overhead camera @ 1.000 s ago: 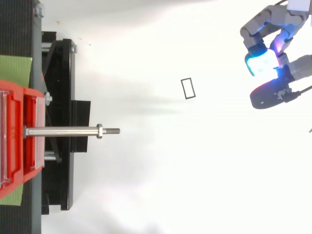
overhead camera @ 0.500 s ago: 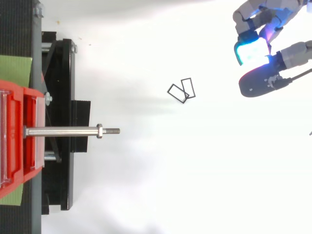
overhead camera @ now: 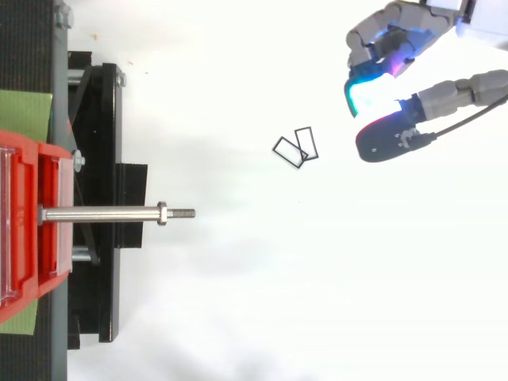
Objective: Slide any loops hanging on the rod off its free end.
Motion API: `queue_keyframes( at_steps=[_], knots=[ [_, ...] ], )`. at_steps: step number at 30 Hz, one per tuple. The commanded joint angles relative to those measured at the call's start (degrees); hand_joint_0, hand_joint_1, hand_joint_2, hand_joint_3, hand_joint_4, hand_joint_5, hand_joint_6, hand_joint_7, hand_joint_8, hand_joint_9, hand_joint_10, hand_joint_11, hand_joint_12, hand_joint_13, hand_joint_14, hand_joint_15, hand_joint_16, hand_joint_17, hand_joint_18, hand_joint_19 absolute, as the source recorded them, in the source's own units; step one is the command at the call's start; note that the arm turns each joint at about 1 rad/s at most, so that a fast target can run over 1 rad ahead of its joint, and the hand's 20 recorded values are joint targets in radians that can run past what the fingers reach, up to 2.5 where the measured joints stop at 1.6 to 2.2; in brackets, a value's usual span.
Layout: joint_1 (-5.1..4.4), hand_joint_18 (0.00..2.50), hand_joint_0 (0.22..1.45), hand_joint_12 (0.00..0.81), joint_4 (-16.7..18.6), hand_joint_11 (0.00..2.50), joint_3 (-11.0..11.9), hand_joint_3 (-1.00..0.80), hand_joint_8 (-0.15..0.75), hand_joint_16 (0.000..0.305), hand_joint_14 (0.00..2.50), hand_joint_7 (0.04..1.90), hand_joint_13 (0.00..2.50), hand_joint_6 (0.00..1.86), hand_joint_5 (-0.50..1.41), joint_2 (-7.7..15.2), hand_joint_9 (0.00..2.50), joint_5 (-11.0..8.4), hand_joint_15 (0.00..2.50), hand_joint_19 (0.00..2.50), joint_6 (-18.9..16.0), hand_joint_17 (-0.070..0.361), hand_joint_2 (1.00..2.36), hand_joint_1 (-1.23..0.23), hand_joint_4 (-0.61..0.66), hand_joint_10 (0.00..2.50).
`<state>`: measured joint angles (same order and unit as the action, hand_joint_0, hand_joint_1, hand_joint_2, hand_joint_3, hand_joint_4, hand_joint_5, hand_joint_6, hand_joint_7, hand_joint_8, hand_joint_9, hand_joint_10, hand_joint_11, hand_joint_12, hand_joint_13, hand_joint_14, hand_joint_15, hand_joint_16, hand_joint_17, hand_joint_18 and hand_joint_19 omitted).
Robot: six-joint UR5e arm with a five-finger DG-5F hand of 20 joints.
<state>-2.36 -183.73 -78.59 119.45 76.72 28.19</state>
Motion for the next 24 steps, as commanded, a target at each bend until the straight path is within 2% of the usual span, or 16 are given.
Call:
queue_keyframes(
  at_steps=[1, 5, 24],
  knots=[
    [-0.10, 0.48, 0.58, 0.262, 9.4, 0.63, -0.2, -0.33, 0.266, 0.041, 0.00, 1.33, 0.58, 0.83, -0.19, 0.0, 0.90, 0.09, 0.02, 0.05, -0.2, 0.093, 1.02, -0.65, 0.03, 0.02],
    [-0.36, 0.47, 0.58, 0.262, 10.1, 0.62, -0.2, -0.33, 0.264, 0.041, 0.00, 1.34, 0.58, 0.83, -0.19, 0.0, 0.89, 0.09, 0.02, 0.05, -0.2, 0.092, 1.01, -0.65, 0.03, 0.02],
    [-0.36, 0.46, 0.58, 0.262, 10.8, 0.62, -0.2, -0.32, 0.270, 0.041, 0.00, 1.35, 0.58, 0.83, -0.19, 0.0, 0.89, 0.09, 0.02, 0.05, -0.1, 0.091, 1.02, -0.65, 0.03, 0.02]
  ],
)
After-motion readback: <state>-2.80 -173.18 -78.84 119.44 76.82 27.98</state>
